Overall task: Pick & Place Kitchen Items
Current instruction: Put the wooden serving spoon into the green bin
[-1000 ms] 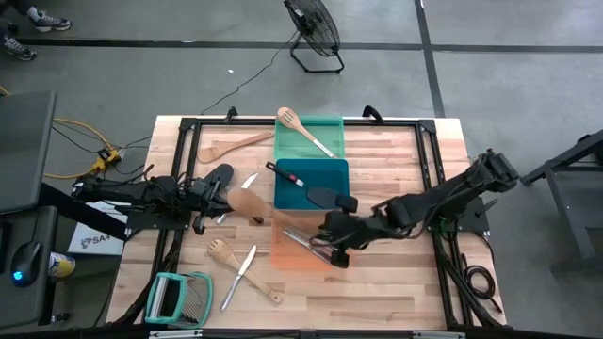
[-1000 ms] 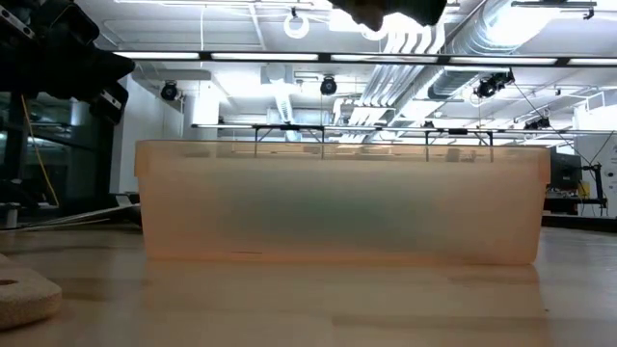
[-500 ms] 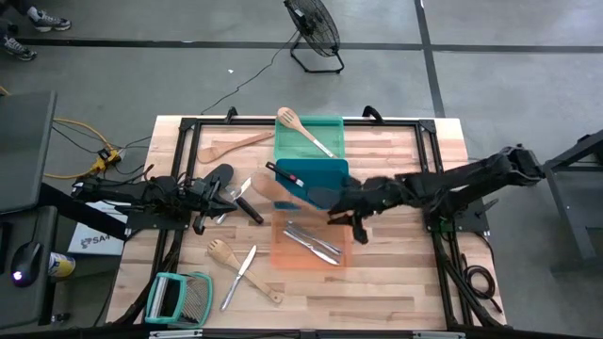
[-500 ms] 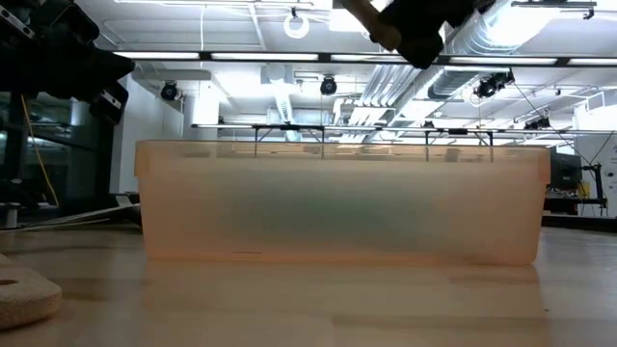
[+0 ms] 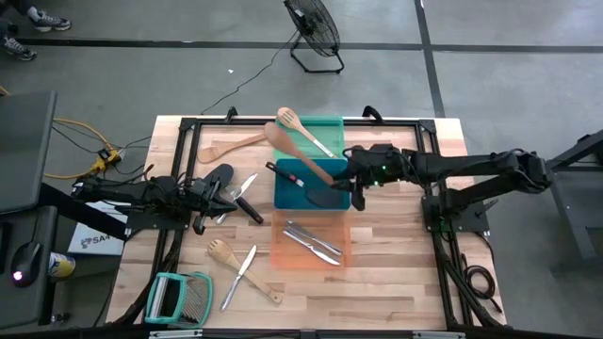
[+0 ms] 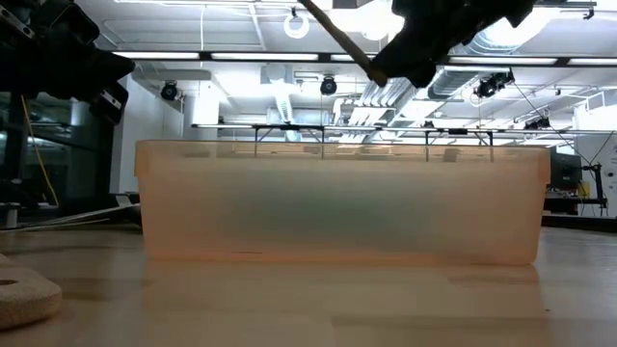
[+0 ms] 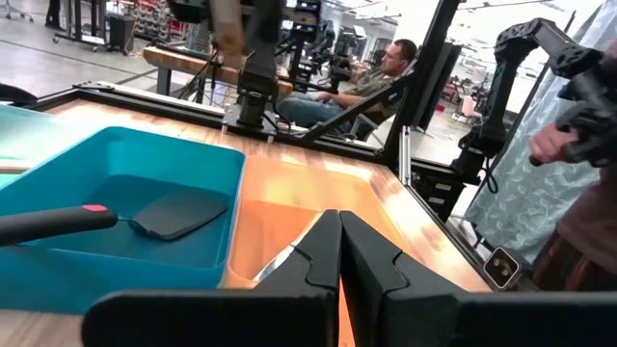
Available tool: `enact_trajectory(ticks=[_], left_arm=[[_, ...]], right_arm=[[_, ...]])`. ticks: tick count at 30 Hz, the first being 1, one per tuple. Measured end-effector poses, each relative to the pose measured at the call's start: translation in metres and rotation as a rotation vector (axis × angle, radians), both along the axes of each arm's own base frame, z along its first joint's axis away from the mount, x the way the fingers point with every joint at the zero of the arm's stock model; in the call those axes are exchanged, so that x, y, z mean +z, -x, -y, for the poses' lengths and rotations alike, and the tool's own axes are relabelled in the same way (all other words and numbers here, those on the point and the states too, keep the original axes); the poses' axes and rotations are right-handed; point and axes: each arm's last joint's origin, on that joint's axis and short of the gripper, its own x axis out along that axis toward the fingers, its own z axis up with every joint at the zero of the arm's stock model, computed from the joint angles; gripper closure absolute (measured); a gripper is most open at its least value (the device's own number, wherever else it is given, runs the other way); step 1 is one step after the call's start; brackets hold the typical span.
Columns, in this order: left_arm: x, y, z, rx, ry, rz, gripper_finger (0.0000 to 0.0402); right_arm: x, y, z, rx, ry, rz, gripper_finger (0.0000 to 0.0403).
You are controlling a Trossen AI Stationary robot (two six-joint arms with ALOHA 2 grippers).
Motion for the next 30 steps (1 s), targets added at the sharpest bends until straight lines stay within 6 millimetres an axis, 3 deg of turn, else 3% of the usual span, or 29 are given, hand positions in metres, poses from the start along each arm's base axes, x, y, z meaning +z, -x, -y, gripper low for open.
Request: enact_trajectory(ticks=[4, 10, 15, 22, 30], left_arm=[[0.0, 0.0, 0.0, 0.0, 0.0, 0.0, 0.0402], [0.0, 0.0, 0.0, 0.0, 0.0, 0.0, 0.0402], [0.0, 0.0, 0.0, 0.0, 0.0, 0.0, 0.0402], [0.0, 0.0, 0.0, 0.0, 0.0, 0.0, 0.0402], [0.0, 0.0, 0.0, 0.0, 0.0, 0.0, 0.0402]], right_arm=[[-0.003, 0.005, 0.02, -0.109, 0.05, -0.049, 0.0317], [-0.009, 0.004, 0.054, -0.263, 0.124, -0.254, 0.0317], [-0.022, -0.007, 0.087, -0.321, 0.197, -0.397, 0.0317], [-0.044, -0.033, 0.127, -0.428, 0.135, -0.475, 0.0317], [-0.062, -0.054, 0.144, -0.498, 0.013, -0.487, 0.0317]])
